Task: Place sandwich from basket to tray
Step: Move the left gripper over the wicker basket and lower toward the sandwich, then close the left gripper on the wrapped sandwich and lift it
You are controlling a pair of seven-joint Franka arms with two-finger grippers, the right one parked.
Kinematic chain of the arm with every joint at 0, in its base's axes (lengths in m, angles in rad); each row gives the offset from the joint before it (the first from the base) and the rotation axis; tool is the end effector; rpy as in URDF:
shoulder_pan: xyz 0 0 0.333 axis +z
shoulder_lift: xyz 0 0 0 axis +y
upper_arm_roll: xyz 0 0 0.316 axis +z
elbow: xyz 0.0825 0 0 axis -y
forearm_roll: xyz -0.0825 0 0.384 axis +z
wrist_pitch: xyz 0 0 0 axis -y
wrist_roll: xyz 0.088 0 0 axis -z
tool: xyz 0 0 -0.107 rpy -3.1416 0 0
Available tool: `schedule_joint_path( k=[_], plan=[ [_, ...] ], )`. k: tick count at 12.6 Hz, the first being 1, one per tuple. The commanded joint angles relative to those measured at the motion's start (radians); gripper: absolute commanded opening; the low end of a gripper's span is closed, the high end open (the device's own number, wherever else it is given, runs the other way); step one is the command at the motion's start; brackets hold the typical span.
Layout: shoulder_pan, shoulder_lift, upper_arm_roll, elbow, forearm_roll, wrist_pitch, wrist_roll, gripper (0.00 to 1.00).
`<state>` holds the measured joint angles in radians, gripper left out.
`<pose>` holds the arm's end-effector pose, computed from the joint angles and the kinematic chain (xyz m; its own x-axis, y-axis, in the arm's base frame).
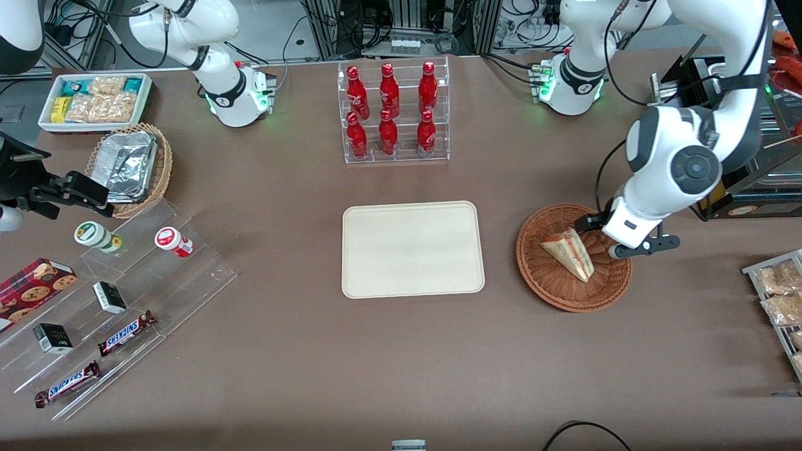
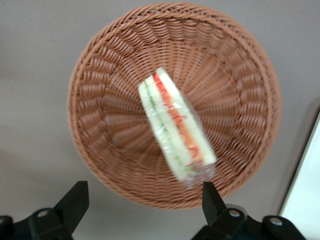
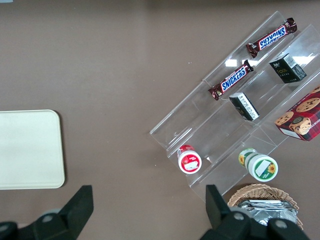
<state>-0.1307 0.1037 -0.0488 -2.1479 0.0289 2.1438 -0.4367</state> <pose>0.5326 -0.0952 0.3454 0.9667 0.2396 -0.0901 0.2348 -0.9701 -0.0613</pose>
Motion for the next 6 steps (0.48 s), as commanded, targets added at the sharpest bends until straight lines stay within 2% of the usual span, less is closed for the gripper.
schedule_joint_path(
  k=[1, 3, 6],
  plan=[
    [-0.036, -0.009, 0.003, -0.047, 0.002, 0.077, -0.175, 1.0],
    [-0.073, 0.025, 0.004, -0.047, 0.002, 0.106, -0.372, 1.0],
    [-0.075, 0.044, 0.004, -0.047, 0.005, 0.123, -0.529, 1.0]
  ],
)
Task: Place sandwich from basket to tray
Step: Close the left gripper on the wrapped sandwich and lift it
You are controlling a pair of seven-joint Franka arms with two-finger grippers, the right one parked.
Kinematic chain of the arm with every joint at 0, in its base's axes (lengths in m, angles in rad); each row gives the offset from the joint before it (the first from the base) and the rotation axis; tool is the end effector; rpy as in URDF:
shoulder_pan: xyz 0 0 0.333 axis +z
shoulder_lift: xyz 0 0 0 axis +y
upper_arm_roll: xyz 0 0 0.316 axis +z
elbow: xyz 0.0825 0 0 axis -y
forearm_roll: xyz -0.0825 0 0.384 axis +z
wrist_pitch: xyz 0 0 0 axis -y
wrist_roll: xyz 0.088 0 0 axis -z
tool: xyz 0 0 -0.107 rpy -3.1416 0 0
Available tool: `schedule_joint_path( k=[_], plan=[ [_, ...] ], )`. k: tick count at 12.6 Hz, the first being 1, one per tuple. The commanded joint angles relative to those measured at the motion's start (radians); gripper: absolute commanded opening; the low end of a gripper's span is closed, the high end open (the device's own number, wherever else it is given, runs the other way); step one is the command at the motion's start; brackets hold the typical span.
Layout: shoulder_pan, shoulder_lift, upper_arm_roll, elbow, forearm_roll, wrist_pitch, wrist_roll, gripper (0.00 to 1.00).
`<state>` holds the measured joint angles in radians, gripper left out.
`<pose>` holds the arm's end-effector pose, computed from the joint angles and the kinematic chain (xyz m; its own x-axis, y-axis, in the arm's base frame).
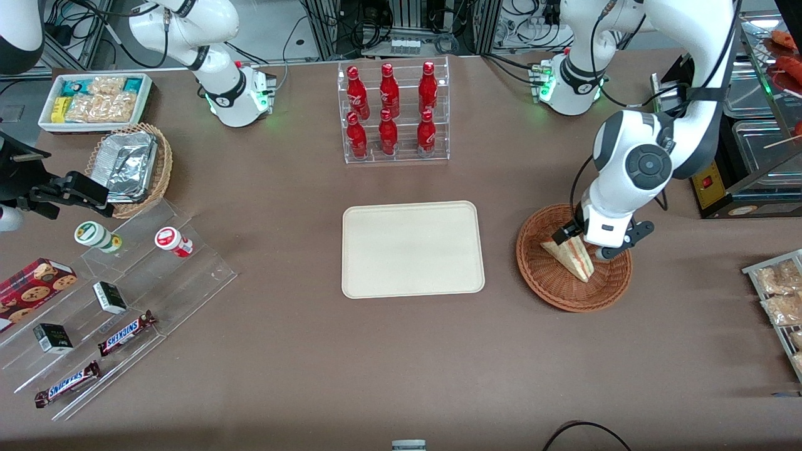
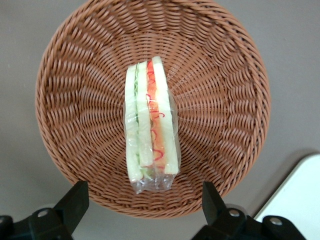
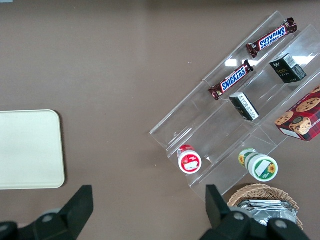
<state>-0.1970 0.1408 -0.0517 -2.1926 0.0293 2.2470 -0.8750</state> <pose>0.5228 -0.1318 0.3146 0.8195 0.5714 -0.0445 0.5676 -0.8199 -0.0751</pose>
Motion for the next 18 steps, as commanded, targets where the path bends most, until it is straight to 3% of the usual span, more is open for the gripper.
schedule_joint_path(
  k=[1, 8, 14, 15, 17, 18],
  plan=[
    [-0.009, 0.016, 0.007, -0.001, 0.004, 0.025, -0.16, 1.0],
    [0.002, 0.06, 0.009, -0.016, 0.001, 0.127, -0.289, 1.0],
    [0.004, 0.1, 0.01, -0.029, -0.005, 0.145, -0.291, 0.99],
    [0.004, 0.106, 0.01, -0.029, -0.005, 0.14, -0.291, 0.86],
    [0.004, 0.106, 0.01, -0.027, -0.005, 0.132, -0.283, 0.27],
    [0.004, 0.103, 0.01, -0.022, -0.005, 0.123, -0.272, 0.14]
  ],
)
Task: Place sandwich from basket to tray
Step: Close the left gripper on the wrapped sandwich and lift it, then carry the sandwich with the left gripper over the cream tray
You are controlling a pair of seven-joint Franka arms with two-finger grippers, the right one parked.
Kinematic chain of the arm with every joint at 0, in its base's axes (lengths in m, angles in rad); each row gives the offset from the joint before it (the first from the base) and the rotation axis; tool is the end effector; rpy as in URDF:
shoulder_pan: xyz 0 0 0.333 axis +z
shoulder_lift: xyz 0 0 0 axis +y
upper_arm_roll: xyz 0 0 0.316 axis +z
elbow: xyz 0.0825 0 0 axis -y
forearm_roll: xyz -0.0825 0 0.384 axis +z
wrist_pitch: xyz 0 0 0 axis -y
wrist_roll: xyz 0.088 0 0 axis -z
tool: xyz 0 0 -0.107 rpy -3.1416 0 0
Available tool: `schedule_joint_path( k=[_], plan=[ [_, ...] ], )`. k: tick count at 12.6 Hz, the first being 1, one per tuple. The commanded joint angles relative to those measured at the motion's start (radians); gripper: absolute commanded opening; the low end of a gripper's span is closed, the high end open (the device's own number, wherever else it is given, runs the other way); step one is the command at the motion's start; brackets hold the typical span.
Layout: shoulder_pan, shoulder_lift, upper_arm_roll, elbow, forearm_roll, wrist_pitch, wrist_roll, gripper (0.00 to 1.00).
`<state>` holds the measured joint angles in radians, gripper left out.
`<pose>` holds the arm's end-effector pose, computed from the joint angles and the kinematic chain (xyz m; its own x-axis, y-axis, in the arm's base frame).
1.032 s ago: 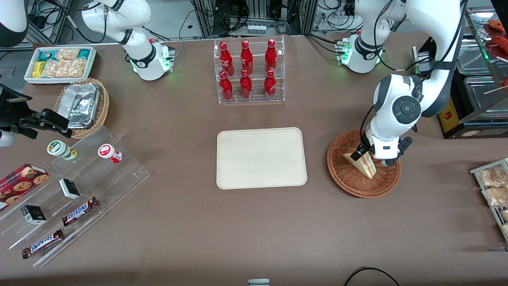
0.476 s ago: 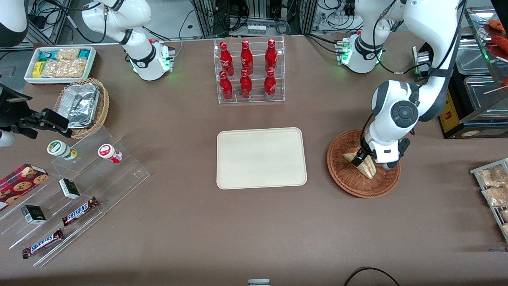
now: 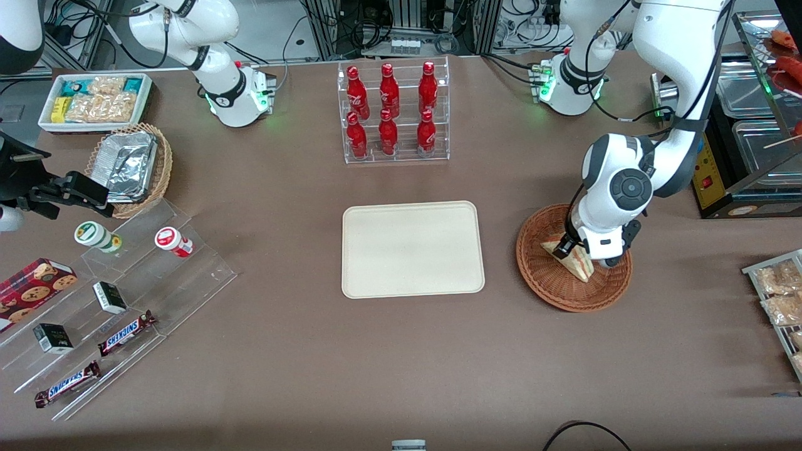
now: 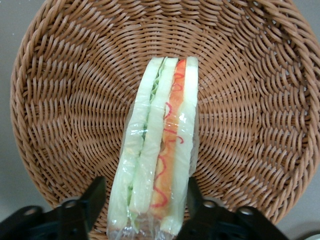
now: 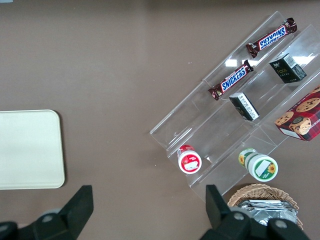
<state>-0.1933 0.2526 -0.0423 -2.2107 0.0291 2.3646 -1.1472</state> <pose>0.5262 -0.1260 0.2561 0.6273 0.7780 -0.0334 0.7732 -0.6274 -0.0928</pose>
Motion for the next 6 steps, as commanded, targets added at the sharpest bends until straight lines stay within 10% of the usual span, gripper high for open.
schedule_joint_path(
  k=[1, 6],
  plan=[
    [0.0, -0.013, 0.002, 0.008, -0.003, -0.017, -0.002, 0.11],
    [-0.014, -0.027, -0.002, 0.192, 0.006, -0.287, 0.003, 0.11]
  ],
)
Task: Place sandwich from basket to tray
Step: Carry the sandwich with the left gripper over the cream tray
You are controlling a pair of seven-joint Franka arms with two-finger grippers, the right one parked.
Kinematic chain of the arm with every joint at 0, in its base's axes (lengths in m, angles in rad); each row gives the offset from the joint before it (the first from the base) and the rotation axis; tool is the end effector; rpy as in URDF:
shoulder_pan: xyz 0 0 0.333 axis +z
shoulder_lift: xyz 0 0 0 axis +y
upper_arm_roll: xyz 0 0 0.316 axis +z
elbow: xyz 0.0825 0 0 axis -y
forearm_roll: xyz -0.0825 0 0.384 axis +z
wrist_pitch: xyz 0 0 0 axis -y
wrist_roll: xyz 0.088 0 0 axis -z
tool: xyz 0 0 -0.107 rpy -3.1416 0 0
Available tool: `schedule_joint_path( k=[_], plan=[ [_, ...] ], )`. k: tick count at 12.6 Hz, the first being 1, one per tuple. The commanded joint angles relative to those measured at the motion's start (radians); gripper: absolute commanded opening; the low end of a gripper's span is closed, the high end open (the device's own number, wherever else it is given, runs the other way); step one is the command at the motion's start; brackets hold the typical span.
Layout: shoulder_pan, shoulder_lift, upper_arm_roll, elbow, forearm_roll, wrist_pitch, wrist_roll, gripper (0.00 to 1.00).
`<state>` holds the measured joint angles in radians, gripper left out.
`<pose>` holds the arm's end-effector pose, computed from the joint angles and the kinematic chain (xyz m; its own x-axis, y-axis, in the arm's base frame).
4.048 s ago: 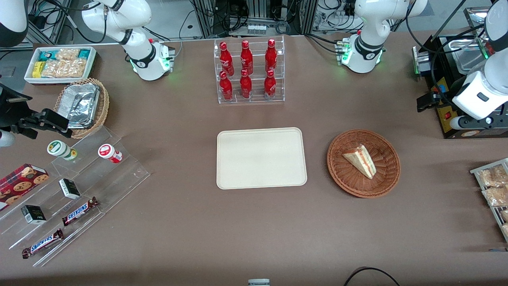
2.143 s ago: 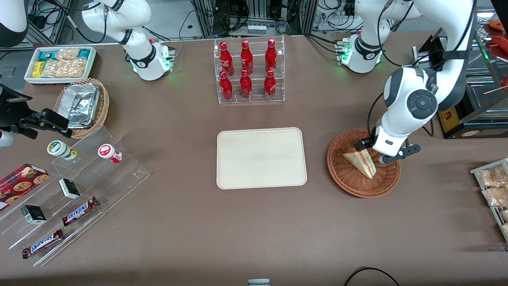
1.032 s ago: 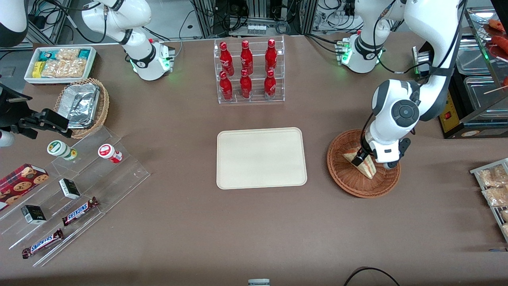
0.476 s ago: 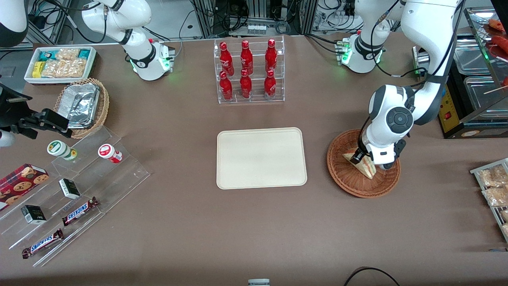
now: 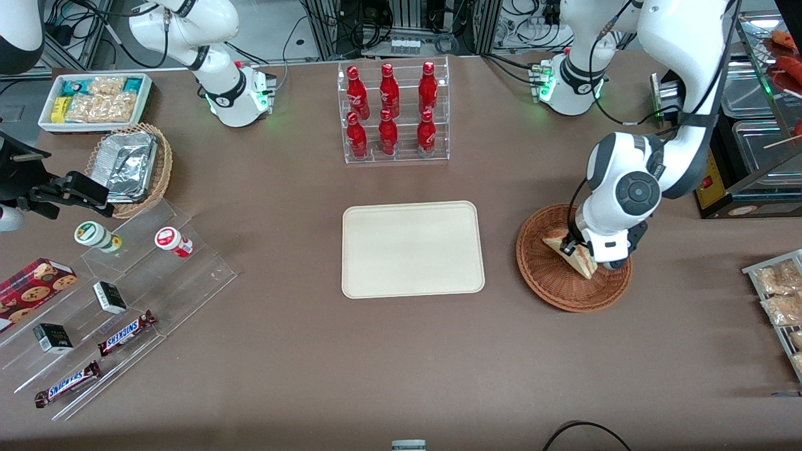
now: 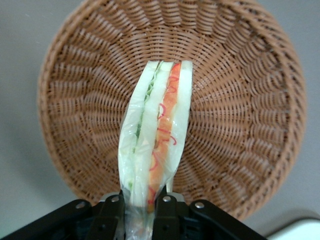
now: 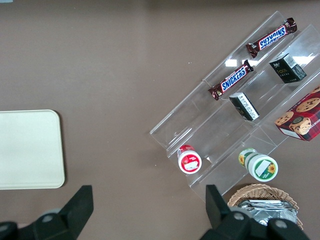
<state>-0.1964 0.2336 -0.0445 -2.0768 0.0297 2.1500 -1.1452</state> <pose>0.5466 -0.1326 0.3039 0.6280 0.7763 -0.0552 0.7634 -0.6283 -0.1501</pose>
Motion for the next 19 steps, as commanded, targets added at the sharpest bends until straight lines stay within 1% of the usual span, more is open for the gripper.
schedule_joint_path(
  k=[1, 4, 5, 7, 8, 10, 13, 15, 17, 19],
  plan=[
    [-0.023, -0.007, -0.003, 0.066, 0.007, -0.076, 0.004, 0.11],
    [-0.112, -0.003, -0.008, 0.09, 0.009, -0.082, 0.051, 0.1],
    [-0.156, 0.0, -0.006, 0.093, 0.012, -0.082, 0.099, 0.1],
    [-0.211, 0.001, -0.008, 0.096, 0.009, -0.082, 0.192, 0.09],
    [-0.244, 0.009, -0.008, 0.106, 0.009, -0.081, 0.202, 0.08],
    [-0.319, 0.071, -0.008, 0.173, 0.007, -0.085, 0.203, 0.07],
    [-0.42, 0.211, -0.008, 0.311, 0.0, -0.102, 0.197, 0.07],
    [-0.442, 0.291, -0.018, 0.41, -0.01, -0.101, 0.193, 0.07],
    [-0.454, 0.354, -0.055, 0.498, -0.052, -0.102, 0.167, 0.07],
    [-0.475, 0.388, -0.066, 0.546, -0.056, -0.102, 0.141, 0.07]
  ],
)
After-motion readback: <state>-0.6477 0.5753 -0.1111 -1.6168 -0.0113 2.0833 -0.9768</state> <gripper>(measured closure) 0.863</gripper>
